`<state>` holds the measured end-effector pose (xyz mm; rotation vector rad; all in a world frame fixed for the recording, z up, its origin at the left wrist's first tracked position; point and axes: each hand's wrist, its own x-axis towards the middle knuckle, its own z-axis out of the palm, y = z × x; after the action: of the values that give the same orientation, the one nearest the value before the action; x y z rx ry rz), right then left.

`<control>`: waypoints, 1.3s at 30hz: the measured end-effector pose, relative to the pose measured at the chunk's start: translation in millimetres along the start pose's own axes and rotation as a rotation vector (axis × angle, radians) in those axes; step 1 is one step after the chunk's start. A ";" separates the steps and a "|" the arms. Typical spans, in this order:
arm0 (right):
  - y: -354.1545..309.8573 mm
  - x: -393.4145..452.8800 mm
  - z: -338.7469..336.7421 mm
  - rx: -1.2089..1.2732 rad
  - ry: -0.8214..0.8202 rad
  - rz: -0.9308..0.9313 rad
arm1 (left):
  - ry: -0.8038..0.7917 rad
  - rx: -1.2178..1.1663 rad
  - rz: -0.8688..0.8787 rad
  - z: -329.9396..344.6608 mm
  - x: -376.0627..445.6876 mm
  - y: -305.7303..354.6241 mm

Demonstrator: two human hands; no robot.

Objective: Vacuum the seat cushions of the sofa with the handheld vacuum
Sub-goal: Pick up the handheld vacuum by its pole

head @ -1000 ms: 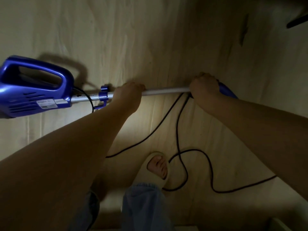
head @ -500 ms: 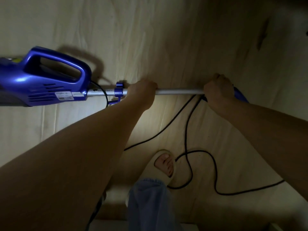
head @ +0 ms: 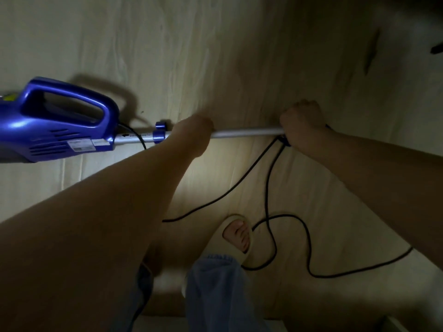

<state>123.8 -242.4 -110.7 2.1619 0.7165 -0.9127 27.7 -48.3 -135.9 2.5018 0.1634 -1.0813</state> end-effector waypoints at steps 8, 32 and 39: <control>-98.9 -14.5 -67.6 0.405 0.191 -0.345 | 0.312 -0.409 -0.286 -40.4 -34.0 -57.6; -224.8 -2.2 -126.5 0.401 -0.157 -0.532 | 0.664 -2.139 -0.975 -56.3 -73.4 -143.7; -199.8 -88.5 -186.6 0.236 -0.129 -0.583 | 0.831 -2.325 -0.986 -106.5 -160.2 -120.2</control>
<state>5.9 2.6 -17.7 2.0949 1.2601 -1.4826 -43.4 113.4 6.4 0.3126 1.6521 0.3529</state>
